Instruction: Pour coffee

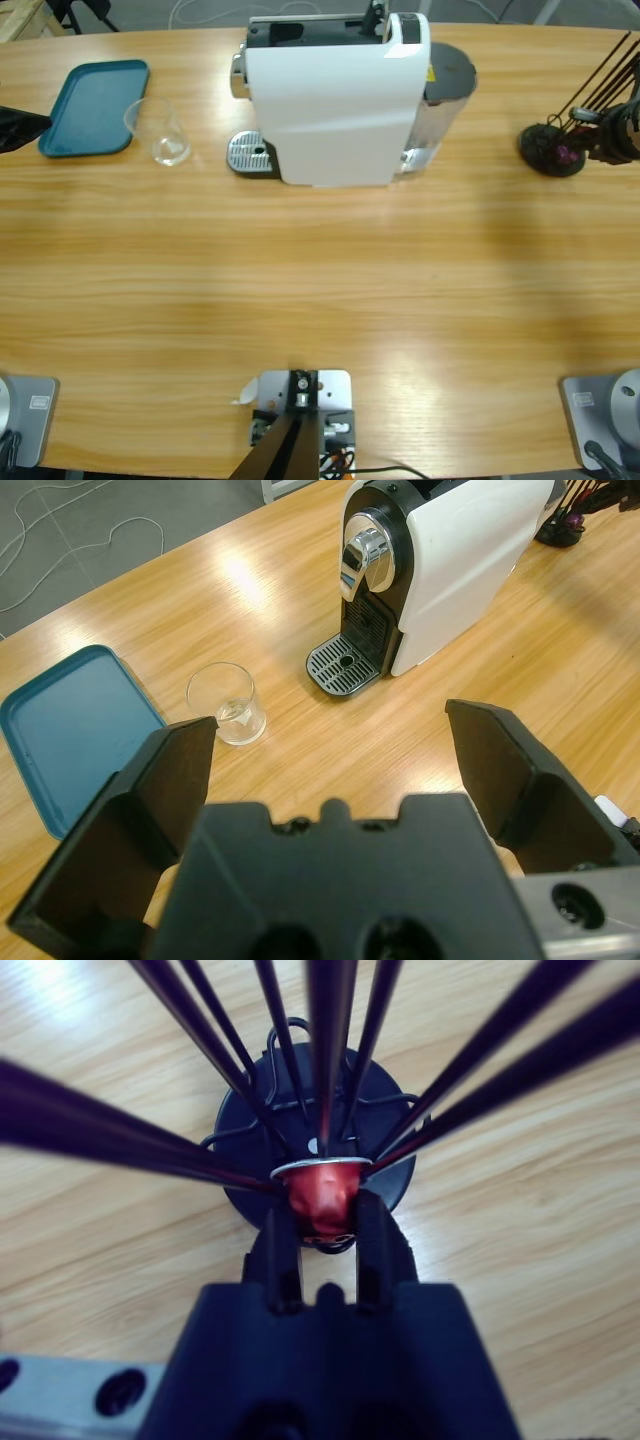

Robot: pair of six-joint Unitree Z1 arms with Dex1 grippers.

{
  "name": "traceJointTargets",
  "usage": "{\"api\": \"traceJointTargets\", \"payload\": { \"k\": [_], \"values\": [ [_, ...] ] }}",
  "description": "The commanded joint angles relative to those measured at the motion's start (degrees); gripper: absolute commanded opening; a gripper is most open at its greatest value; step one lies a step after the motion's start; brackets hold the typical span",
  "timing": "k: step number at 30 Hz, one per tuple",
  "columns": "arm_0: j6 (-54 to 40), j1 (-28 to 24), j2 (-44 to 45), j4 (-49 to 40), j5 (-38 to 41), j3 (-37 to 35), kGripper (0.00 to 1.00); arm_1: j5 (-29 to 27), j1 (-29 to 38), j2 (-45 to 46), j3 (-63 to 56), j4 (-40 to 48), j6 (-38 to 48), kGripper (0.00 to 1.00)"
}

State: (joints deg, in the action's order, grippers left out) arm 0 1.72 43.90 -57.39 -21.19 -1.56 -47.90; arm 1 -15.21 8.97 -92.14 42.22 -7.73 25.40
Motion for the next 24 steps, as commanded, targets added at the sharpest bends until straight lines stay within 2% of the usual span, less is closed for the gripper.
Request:
{"api": "traceJointTargets", "payload": {
  "k": [1,12,18,22,24],
  "values": [
    [0.04,0.66,0.17,0.20,-0.37,1.93,0.982,-1.58,0.95,7.32,5.99,-11.47,0.21,0.000],
    [0.04,0.66,-0.62,0.19,-0.28,1.60,0.987,-1.49,1.55,13.86,19.40,-27.15,-0.46,0.000],
    [0.00,0.66,-1.01,0.19,-0.37,0.86,0.987,-1.38,2.30,16.66,22.81,-31.84,-0.99,0.000],
    [-0.14,0.66,-1.95,0.19,-0.37,0.16,0.987,-0.43,4.53,17.29,26.86,-35.46,-5.52,0.000],
    [-0.14,0.66,-2.64,0.10,-0.37,-0.61,0.987,0.25,8.01,17.41,28.84,-37.08,-9.23,0.000]
  ]
}}
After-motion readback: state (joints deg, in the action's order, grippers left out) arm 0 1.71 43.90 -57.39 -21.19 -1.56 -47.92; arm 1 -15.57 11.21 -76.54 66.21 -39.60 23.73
